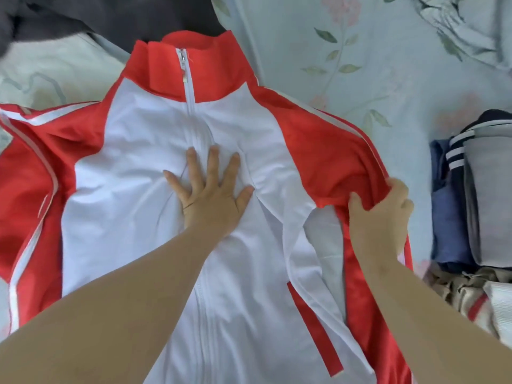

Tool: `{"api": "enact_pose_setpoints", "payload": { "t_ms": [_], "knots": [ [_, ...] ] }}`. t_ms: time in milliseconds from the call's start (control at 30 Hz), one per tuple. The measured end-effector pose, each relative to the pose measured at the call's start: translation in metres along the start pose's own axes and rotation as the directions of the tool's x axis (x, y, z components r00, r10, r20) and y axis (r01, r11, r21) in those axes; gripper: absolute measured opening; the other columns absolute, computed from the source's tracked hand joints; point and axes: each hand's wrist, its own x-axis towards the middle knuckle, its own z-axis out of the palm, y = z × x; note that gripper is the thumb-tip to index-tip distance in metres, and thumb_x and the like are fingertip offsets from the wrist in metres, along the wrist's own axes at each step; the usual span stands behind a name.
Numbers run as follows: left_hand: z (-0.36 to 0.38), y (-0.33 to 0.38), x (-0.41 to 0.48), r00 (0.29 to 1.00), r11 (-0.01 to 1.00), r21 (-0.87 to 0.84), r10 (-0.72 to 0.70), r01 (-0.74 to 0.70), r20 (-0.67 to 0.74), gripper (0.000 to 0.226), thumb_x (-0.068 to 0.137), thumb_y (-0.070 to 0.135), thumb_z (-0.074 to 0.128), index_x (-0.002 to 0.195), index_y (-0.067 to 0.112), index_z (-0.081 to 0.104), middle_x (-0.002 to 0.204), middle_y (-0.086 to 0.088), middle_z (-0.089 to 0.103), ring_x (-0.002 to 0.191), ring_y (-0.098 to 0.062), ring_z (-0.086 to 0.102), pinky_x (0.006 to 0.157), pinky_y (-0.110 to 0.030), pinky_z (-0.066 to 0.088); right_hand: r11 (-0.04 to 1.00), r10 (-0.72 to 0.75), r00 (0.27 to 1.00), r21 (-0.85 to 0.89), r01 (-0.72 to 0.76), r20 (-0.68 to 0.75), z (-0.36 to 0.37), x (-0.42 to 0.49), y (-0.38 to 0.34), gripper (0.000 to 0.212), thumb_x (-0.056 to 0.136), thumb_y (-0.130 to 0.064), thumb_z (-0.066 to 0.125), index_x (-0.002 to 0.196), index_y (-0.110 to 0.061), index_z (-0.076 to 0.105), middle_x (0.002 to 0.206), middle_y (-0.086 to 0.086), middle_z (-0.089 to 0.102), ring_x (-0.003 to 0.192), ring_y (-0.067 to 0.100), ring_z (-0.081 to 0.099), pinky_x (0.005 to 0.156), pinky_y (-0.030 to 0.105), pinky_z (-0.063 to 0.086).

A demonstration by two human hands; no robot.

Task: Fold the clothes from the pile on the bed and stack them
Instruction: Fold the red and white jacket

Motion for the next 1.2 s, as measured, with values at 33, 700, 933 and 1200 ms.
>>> {"api": "enact_pose_setpoints", "payload": {
  "t_ms": [33, 700, 933, 1200],
  "knots": [
    [-0.001, 0.0, -0.001, 1.0, 1.0, 0.006, -0.001, 0.001, 0.002, 0.065, 0.09, 0.064, 0.002, 0.144, 0.038, -0.023, 0.155, 0.002, -0.027, 0.139, -0.037, -0.028, 0.102, -0.071, -0.01, 0.995, 0.094, 0.995, 0.012, -0.095, 0.035, -0.003, -0.006, 0.007, 0.059, 0.09, -0.027, 0.058, 0.139, -0.014, 0.029, 0.13, 0.019, 0.044, 0.112, 0.04, 0.049, 0.092, 0.045, 0.038],
    [0.003, 0.063, -0.09, 0.973, 0.99, -0.086, 0.13, -0.116, 0.189, 0.072, 0.088, 0.061, 0.025, 0.149, 0.036, -0.004, 0.153, 0.0, -0.032, 0.139, -0.033, -0.032, 0.108, -0.065, -0.013, 0.9, 0.437, 0.898, -0.016, -0.437, 0.044, -0.053, -0.02, 0.081, 0.061, 0.089, -0.032, 0.057, 0.136, -0.003, 0.031, 0.136, 0.023, 0.041, 0.121, 0.042, 0.044, 0.1, 0.052, 0.038],
    [-0.006, 0.056, -0.084, 0.993, 0.864, -0.503, 0.044, 0.016, 0.107, 0.049, 0.098, 0.033, 0.033, 0.145, 0.044, 0.023, 0.159, 0.01, -0.001, 0.146, -0.014, -0.013, 0.114, -0.054, -0.013, 0.946, 0.322, 0.943, -0.061, -0.317, 0.089, -0.061, -0.02, 0.097, 0.034, 0.091, -0.029, 0.049, 0.111, -0.004, 0.061, 0.112, 0.023, 0.057, 0.106, 0.039, 0.051, 0.09, 0.042, 0.041],
    [-0.035, 0.07, -0.091, 0.833, 0.832, -0.52, 0.42, -0.195, 0.36, 0.04, 0.103, 0.036, 0.019, 0.136, 0.048, 0.039, 0.155, 0.02, 0.015, 0.145, -0.015, -0.014, 0.115, -0.052, -0.009, 0.944, 0.107, 0.991, 0.323, -0.075, -0.083, -0.112, 0.0, 0.009, 0.021, 0.1, -0.023, 0.037, 0.105, -0.01, 0.053, 0.081, -0.004, 0.048, 0.085, 0.021, 0.041, 0.068, 0.023, 0.026]
  ]
}}
